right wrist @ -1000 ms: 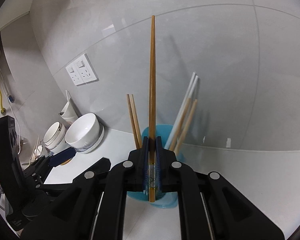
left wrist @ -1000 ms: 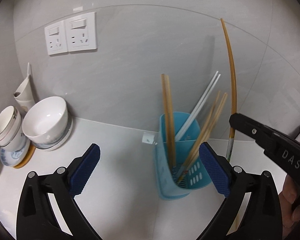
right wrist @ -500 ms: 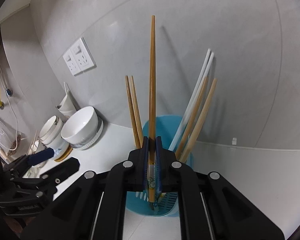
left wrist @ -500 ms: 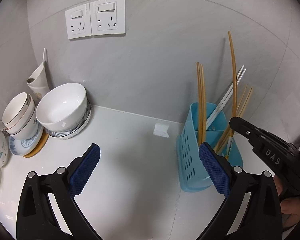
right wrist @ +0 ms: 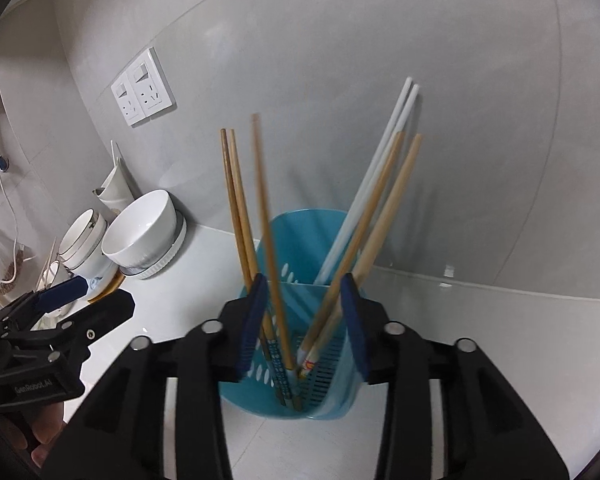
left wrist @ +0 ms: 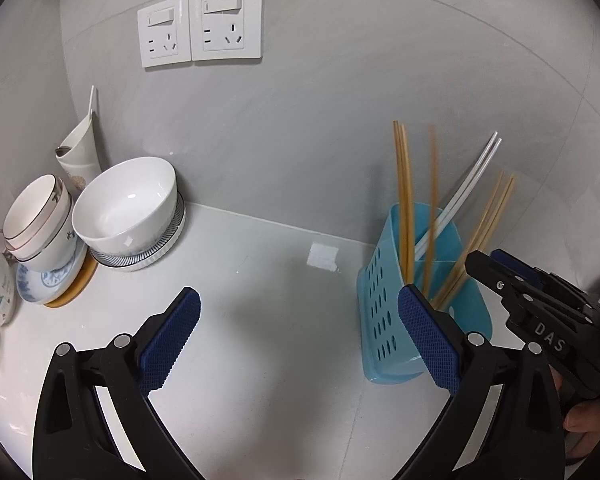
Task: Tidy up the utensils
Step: 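Lower the plain chopstick into the holder and open the right gripper, then move both open grippers back over the remaining chopsticks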
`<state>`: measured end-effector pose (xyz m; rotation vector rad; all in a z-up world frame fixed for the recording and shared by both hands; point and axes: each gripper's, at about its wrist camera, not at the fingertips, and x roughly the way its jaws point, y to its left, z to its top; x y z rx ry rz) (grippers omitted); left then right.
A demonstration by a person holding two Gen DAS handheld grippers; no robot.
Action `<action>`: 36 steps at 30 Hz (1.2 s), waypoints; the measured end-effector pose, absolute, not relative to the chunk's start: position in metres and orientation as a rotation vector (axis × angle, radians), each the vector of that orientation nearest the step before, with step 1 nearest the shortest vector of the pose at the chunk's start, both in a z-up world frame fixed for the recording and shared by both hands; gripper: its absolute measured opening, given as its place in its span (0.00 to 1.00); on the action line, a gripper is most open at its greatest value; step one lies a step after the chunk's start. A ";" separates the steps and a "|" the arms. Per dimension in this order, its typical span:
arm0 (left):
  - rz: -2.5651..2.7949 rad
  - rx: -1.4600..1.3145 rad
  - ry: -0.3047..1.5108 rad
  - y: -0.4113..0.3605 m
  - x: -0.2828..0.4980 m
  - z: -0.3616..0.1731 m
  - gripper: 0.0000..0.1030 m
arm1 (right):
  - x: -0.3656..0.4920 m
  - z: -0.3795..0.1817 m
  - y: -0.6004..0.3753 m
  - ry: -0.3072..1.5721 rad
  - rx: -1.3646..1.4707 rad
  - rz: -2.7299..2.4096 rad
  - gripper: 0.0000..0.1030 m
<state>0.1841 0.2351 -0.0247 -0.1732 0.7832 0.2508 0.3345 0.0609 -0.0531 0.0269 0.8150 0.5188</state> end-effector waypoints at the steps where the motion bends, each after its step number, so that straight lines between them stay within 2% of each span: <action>1: 0.243 -0.171 0.781 0.233 0.183 -0.023 0.94 | 0.331 -0.051 0.057 0.809 0.023 0.509 0.52; 2: 0.236 -0.167 0.780 0.231 0.182 -0.022 0.94 | 0.328 -0.048 0.053 0.801 0.018 0.500 0.56; 4: 0.221 -0.156 0.779 0.224 0.180 -0.020 0.94 | 0.317 -0.042 0.040 0.788 0.005 0.468 0.71; 6: 0.204 -0.161 0.785 0.217 0.178 -0.019 0.94 | 0.308 -0.039 0.026 0.782 0.006 0.450 0.82; 10: 0.141 -0.163 0.815 0.197 0.172 -0.022 0.94 | 0.288 -0.038 -0.006 0.791 0.003 0.374 0.90; 23: -0.079 -0.066 0.921 0.086 0.136 -0.048 0.94 | 0.209 -0.065 -0.151 0.906 -0.019 0.068 0.91; 36: -0.132 -0.057 1.146 0.003 0.127 -0.124 0.94 | 0.159 -0.134 -0.274 1.153 0.018 -0.084 0.91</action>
